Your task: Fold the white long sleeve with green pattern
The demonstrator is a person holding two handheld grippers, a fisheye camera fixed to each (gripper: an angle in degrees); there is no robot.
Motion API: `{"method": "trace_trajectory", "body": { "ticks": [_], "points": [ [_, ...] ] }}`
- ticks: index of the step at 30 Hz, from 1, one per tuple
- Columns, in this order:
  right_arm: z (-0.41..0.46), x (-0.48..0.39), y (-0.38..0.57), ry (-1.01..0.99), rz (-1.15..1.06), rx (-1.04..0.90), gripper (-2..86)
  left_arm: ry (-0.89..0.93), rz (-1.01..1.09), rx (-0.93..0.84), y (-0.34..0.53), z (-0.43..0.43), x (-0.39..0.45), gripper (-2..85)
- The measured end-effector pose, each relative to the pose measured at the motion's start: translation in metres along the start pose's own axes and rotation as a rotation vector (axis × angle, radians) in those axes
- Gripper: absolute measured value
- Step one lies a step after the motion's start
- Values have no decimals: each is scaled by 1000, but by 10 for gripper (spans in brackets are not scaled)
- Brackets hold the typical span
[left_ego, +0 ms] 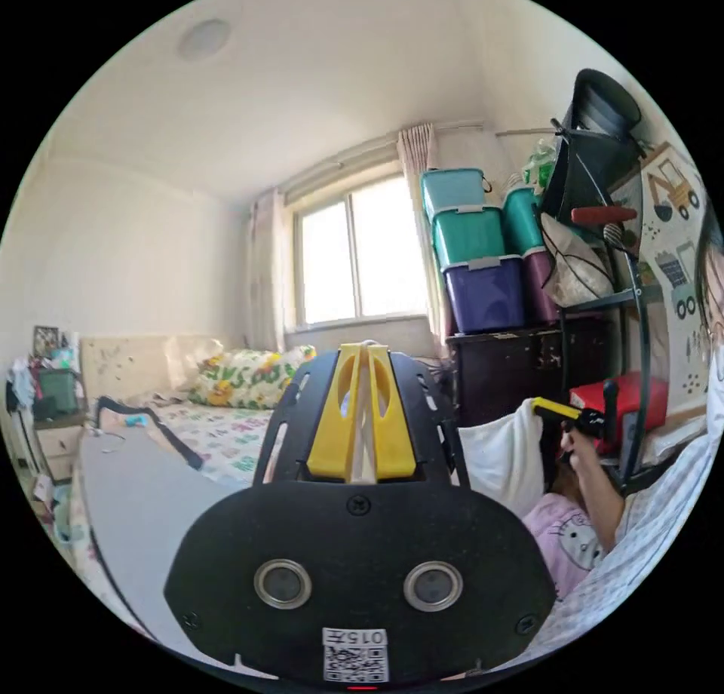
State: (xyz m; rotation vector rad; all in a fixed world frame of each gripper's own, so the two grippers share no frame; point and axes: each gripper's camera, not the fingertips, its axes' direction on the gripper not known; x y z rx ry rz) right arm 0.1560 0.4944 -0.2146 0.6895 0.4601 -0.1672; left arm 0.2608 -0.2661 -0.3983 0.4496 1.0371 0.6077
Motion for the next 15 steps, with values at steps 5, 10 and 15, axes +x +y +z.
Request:
{"method": "trace_trajectory", "body": {
  "ticks": [5, 10, 15],
  "points": [
    [-18, -46, -63, -137, -57, 186, 2, -180, -29, 96, 20, -128, -45, -5],
    [21, -94, -122, -362, -67, 211, 3, -411, -80, 146, 53, -208, -94, -5],
    [136, -193, -156, -569, -150, -90, 14, -705, -237, -136, 153, -189, -202, -2]
  ]
}}
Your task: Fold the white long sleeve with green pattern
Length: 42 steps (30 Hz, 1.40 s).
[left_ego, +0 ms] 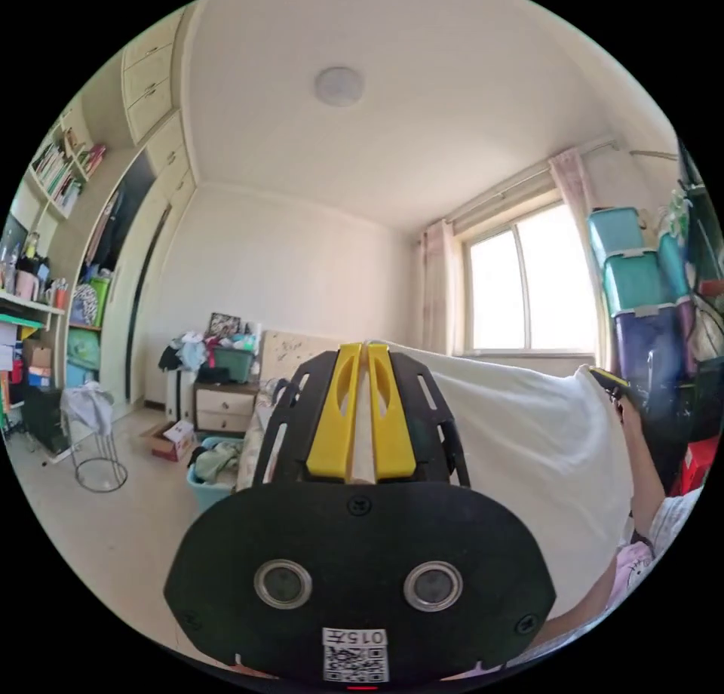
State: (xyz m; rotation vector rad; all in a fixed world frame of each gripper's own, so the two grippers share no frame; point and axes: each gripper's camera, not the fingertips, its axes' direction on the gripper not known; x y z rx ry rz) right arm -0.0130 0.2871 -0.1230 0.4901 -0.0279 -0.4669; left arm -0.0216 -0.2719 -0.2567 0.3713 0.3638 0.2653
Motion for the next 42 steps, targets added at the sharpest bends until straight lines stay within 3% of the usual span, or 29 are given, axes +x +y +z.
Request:
{"method": "trace_trajectory", "body": {
  "ticks": [3, 7, 10, 12, 16, 18, 19, 24, 30, 33, 39, 42],
  "points": [
    [95, -8, 21, -163, 55, -232, 28, -83, -74, -260, 78, 76, -42, 6],
    [139, -18, 91, -349, 79, -379, 50, -24, -95, -392, 139, 113, -63, 22],
    [126, -9, 140, -465, 137, -330, 47, 201, 6, -381, 131, 114, -35, 46],
    [106, -4, 136, -620, 70, -299, 44, 476, 229, -381, 127, 110, 25, 56],
    [43, 5, 131, -881, 12, -60, 40, 920, 551, -450, 146, 102, 133, 67],
    [31, -4, 133, -937, -82, -95, 39, 1127, 707, -485, 164, 95, 191, 76],
    [30, -16, 133, -928, -178, -180, 43, 1144, 733, -495, 168, 95, 203, 78],
    [33, -70, 140, -859, -419, -376, 91, 1043, 918, -679, 209, 123, 271, 86],
    [42, -121, 126, -820, -582, -487, 97, 940, 943, -778, 241, 154, 294, 59],
    [43, -133, 118, -715, -639, -481, 55, 886, 867, -729, 235, 158, 284, 29],
    [47, -91, 68, -661, -278, -297, 42, 667, 442, -554, 213, 175, 218, 6],
    [70, -79, 54, -726, -107, -306, 41, 605, 417, -615, 236, 198, 217, 7]
  ]
}}
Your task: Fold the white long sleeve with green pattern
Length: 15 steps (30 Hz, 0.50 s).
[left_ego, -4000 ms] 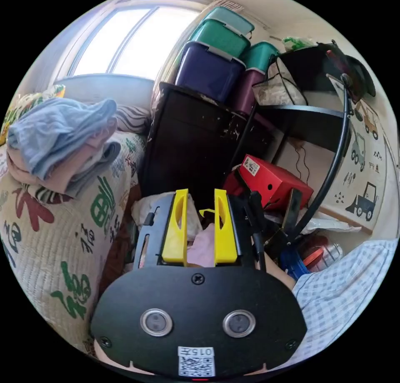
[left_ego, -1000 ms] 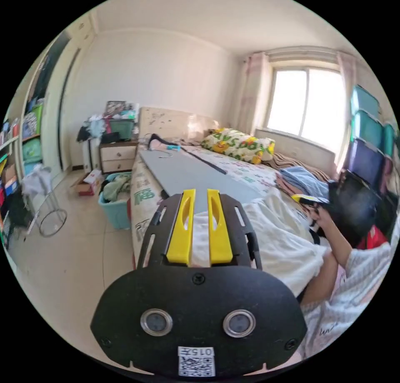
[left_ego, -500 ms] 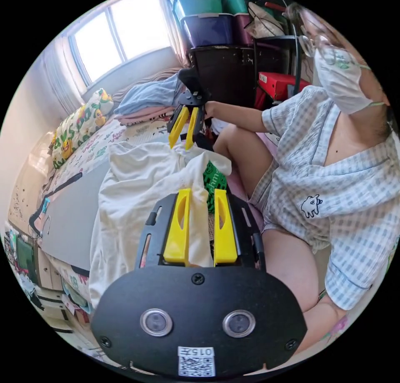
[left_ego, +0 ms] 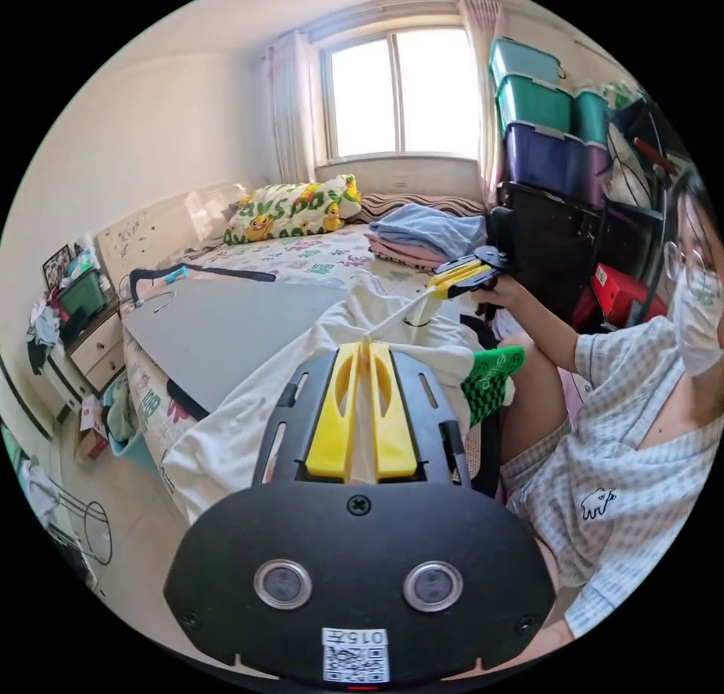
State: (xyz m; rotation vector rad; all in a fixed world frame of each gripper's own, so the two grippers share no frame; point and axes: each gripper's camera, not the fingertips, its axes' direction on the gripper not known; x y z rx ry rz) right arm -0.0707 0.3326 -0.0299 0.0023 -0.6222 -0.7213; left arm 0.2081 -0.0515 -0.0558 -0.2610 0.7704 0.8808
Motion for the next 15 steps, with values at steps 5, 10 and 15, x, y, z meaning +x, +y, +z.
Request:
{"method": "trace_trajectory", "body": {
  "ticks": [5, 10, 15],
  "points": [
    [49, 5, -30, 155, 28, -157, 42, 24, -27, -84, 9, 42, -1, 22],
    [69, 12, -51, 144, 79, -218, 42, 28, -41, -128, 23, 62, 2, 51],
    [68, 20, -65, 80, 113, -214, 45, 82, -53, -126, 42, 80, 0, 39]
  ]
}}
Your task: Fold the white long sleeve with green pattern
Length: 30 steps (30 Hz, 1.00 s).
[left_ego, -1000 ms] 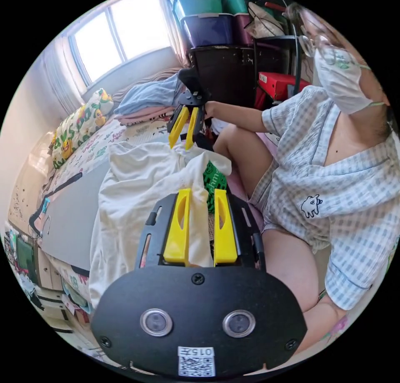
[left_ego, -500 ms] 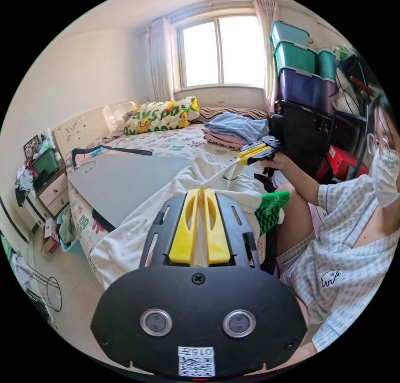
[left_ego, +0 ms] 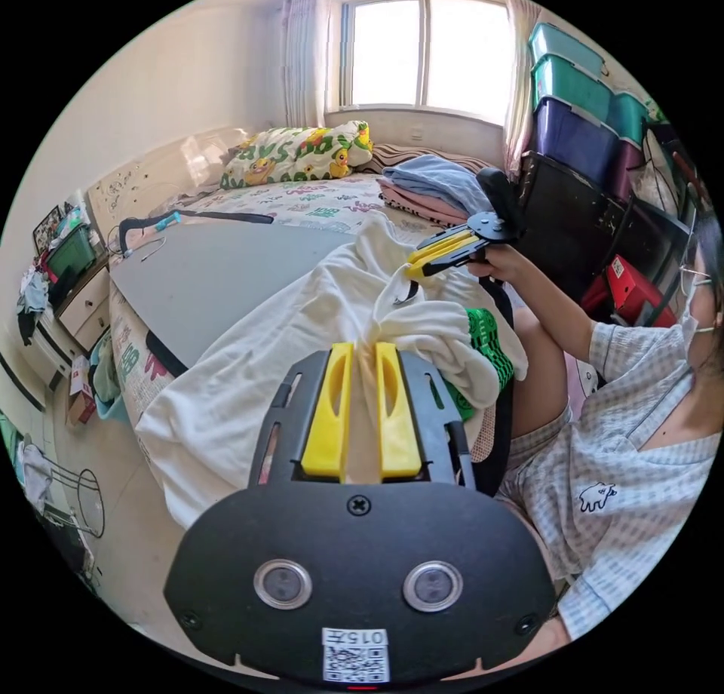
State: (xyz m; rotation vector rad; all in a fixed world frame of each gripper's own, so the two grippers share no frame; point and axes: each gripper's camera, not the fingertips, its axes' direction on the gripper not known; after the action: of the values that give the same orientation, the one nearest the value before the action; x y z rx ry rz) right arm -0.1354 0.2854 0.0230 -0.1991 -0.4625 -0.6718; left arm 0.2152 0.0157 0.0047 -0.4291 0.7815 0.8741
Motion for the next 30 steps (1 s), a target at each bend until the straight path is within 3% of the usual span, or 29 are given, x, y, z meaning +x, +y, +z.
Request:
{"method": "trace_trajectory", "body": {
  "ticks": [14, 30],
  "points": [
    [-49, 17, -23, -139, 38, 173, 42, 233, -155, 339, 15, -7, -45, 4],
    [-62, 21, -89, -143, 172, 5, 42, 109, -124, 186, 4, 54, -23, 1]
  ]
}}
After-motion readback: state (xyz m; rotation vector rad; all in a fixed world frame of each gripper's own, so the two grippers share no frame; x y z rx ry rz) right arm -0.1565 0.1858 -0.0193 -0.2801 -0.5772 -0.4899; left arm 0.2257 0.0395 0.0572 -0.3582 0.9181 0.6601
